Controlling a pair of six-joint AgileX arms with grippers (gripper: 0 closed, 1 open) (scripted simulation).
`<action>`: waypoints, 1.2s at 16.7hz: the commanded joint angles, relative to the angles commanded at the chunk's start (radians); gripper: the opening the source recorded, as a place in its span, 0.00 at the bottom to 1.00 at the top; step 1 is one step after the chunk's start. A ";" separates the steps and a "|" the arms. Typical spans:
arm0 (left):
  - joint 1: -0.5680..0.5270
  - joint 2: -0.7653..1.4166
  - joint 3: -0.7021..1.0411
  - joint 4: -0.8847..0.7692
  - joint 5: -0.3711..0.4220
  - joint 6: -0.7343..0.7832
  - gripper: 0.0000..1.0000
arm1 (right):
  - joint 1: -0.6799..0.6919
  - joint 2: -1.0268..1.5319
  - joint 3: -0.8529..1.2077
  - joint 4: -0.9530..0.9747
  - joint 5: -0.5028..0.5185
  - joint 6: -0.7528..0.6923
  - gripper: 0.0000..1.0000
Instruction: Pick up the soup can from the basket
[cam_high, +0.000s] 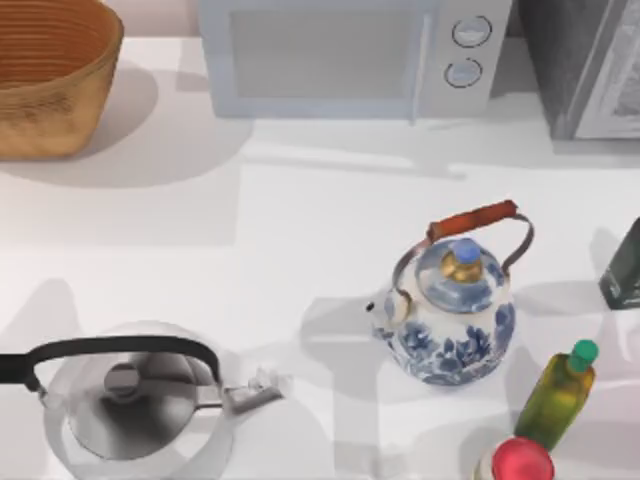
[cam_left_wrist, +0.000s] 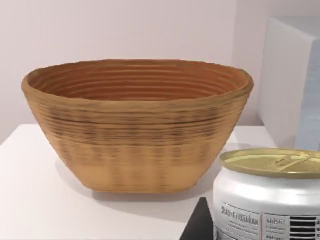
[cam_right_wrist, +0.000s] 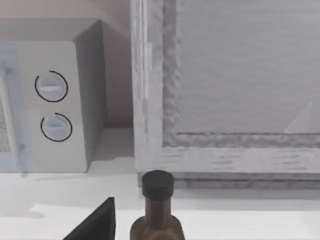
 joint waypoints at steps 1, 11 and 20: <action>0.000 0.000 0.000 0.000 0.000 0.000 0.00 | 0.000 0.000 0.000 0.000 0.000 0.000 1.00; 0.009 0.206 0.141 0.099 0.177 -0.014 0.00 | 0.000 0.000 0.000 0.000 0.000 0.000 1.00; -0.079 1.117 0.663 0.580 0.798 -0.006 0.00 | 0.000 0.000 0.000 0.000 0.000 0.000 1.00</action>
